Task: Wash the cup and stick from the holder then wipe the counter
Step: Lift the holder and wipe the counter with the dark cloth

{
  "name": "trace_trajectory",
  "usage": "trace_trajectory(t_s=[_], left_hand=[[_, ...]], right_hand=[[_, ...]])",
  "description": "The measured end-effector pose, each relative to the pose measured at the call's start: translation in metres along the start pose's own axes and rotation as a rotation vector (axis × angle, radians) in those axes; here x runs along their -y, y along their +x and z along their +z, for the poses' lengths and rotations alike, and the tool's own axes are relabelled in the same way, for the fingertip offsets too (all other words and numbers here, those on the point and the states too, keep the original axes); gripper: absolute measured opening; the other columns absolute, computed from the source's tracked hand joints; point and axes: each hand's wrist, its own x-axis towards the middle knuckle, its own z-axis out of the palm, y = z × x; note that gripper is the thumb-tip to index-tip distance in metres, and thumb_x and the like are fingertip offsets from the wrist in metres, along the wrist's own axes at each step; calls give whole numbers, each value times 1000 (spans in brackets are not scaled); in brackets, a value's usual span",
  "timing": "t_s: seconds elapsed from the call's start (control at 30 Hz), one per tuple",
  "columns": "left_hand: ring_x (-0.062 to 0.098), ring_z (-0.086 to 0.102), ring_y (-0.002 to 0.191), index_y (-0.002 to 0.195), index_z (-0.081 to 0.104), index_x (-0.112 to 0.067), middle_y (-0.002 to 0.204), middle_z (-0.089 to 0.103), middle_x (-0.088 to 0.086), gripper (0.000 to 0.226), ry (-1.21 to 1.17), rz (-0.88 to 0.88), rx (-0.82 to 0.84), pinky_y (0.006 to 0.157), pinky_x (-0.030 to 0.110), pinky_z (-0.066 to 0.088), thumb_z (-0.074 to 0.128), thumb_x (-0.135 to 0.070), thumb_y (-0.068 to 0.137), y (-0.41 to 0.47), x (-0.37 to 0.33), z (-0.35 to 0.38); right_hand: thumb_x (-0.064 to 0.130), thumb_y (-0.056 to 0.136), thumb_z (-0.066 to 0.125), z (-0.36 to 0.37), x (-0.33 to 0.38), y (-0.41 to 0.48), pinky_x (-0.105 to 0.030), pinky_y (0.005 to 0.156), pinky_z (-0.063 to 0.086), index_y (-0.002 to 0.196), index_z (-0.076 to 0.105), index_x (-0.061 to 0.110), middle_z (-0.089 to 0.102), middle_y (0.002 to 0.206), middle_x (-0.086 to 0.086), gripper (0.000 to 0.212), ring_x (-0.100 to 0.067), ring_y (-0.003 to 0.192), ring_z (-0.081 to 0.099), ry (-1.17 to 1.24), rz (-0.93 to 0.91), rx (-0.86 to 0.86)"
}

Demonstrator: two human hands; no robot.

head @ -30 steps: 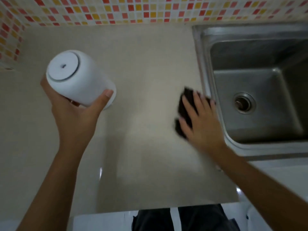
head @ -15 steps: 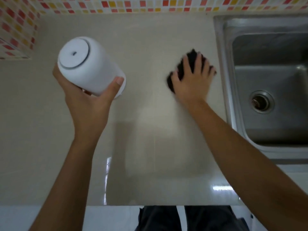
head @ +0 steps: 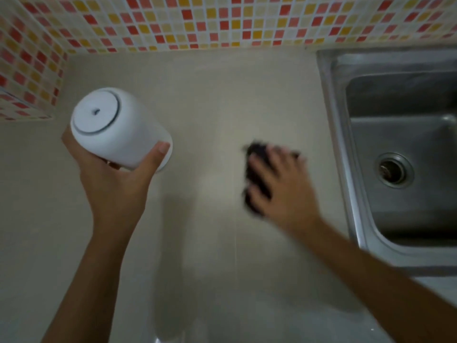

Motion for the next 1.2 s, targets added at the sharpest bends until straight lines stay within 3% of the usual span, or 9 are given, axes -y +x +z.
trace_trajectory(t_s=[0.1, 0.2, 0.27, 0.4, 0.5, 0.67, 0.83, 1.07, 1.2], left_hand=[[2, 51, 124, 143, 24, -10, 140, 45, -6, 95, -30, -3, -8, 102, 34, 49, 84, -26, 71, -2, 1, 1], [-1, 51, 123, 143, 25, -11, 134, 46, -15, 96, -41, 13, 2, 102, 31, 49, 84, -30, 70, -1, 1, 1], [2, 51, 124, 143, 25, -10, 137, 46, -9, 95, -56, 27, 12, 101, 33, 50, 84, -30, 71, 2, -1, 6], [5, 49, 127, 143, 24, -8, 139, 43, -6, 92, -66, 48, 19, 100, 35, 50, 81, -24, 73, 9, -8, 20], [6, 49, 128, 143, 24, -10, 140, 43, -6, 93, -69, 45, 28, 101, 37, 50, 82, -28, 73, 12, -7, 29], [1, 52, 123, 141, 27, -15, 138, 46, -6, 92, -95, -5, 50, 100, 27, 49, 85, -26, 71, 7, 0, 42], [0, 53, 120, 142, 27, -17, 131, 48, -17, 102, -118, -39, 117, 100, 28, 49, 88, -33, 63, -8, 2, 62], [-4, 50, 122, 138, 30, -25, 130, 47, -21, 98, -107, -25, 187, 103, 35, 47, 89, -33, 61, -27, -1, 92], [-10, 47, 121, 136, 29, -27, 130, 44, -25, 95, -178, -51, 276, 102, 17, 43, 88, -29, 62, -49, -7, 112]], right_hand=[[56, 92, 32, -8, -62, 101, -57, 114, 15, 144, 39, 25, 36, 150, -15, 61, -38, 136, 30, -104, 351, -66], [56, 92, 20, -3, -38, 179, -57, 114, 7, 149, 28, 26, 25, 155, -15, 65, -38, 140, 21, -136, 583, -14], [55, 90, 22, 11, 15, 197, -59, 112, 10, 146, 33, 24, 29, 153, -16, 66, -39, 136, 25, -130, 491, -7], [62, 82, 42, 32, 122, 145, -55, 114, 8, 148, 27, 23, 25, 154, -14, 79, -36, 140, 18, -8, -1, 74], [53, 83, 52, 28, 119, 83, -53, 114, 13, 142, 41, 24, 35, 150, -10, 68, -35, 139, 26, 139, -182, 40], [53, 87, 46, 8, -6, 77, -54, 111, 20, 136, 53, 24, 46, 144, -15, 57, -36, 131, 40, 1, 63, -84], [60, 92, 23, -13, -74, 137, -51, 118, 6, 148, 30, 29, 26, 156, -9, 65, -31, 143, 18, -84, 333, 26], [46, 87, 47, -19, -17, 3, -51, 117, 9, 144, 40, 26, 31, 154, -11, 61, -33, 141, 27, 42, 113, -31], [45, 85, 49, -34, -8, -93, -50, 118, 6, 149, 29, 31, 17, 159, -4, 68, -27, 147, 12, 50, 24, 116]])
